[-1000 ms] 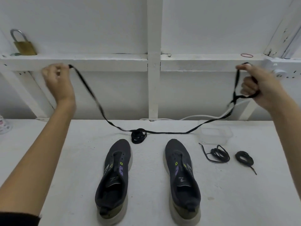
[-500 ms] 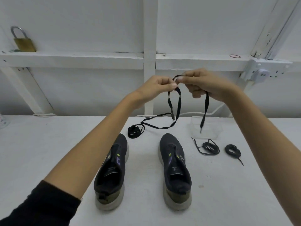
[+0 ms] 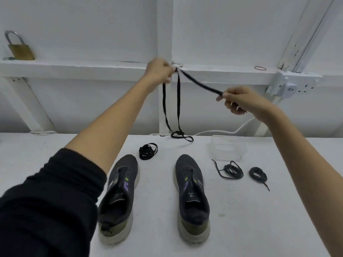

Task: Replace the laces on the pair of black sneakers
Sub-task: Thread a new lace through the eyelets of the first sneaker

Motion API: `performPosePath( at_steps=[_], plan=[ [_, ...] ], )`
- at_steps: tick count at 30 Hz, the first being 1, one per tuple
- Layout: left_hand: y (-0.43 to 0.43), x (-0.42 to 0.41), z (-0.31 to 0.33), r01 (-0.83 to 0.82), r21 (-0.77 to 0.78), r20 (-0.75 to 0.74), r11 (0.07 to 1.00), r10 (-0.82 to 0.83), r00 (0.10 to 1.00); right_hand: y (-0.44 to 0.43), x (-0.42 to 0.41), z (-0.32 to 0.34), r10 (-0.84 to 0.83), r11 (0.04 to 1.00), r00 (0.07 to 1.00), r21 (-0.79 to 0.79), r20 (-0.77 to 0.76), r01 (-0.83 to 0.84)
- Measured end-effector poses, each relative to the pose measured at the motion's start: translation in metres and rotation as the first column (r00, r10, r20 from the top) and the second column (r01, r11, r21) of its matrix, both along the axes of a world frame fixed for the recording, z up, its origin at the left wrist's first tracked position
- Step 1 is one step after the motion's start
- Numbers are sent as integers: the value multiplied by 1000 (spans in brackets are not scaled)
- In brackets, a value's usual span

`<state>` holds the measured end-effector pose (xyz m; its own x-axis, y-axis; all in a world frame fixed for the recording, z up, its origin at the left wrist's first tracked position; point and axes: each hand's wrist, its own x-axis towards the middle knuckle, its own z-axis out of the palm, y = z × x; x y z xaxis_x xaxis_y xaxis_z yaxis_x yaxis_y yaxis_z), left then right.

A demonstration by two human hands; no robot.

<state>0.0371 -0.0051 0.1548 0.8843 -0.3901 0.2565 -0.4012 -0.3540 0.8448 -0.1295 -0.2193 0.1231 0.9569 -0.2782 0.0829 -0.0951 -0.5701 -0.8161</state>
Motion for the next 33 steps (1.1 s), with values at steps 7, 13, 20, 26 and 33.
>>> performPosePath(
  at_steps=[7,13,20,26,33],
  plan=[
    [-22,-25,60,241,-296,433,924,-95,896,26,-1,-6,-126,988,797,7,591,152],
    [12,-11,-43,131,28,108,991,-134,985,23,-10,-79,-128,992,925,46,359,119],
    [79,-28,-122,-159,-250,-204,955,109,973,-1,-45,-124,-293,829,951,523,103,199],
    [109,-58,-154,-293,-611,-395,736,38,918,-16,-73,-135,-219,417,954,903,207,-100],
    [97,-83,-175,-286,-590,-399,755,35,916,3,-82,-144,-206,690,959,724,193,2]
  ],
)
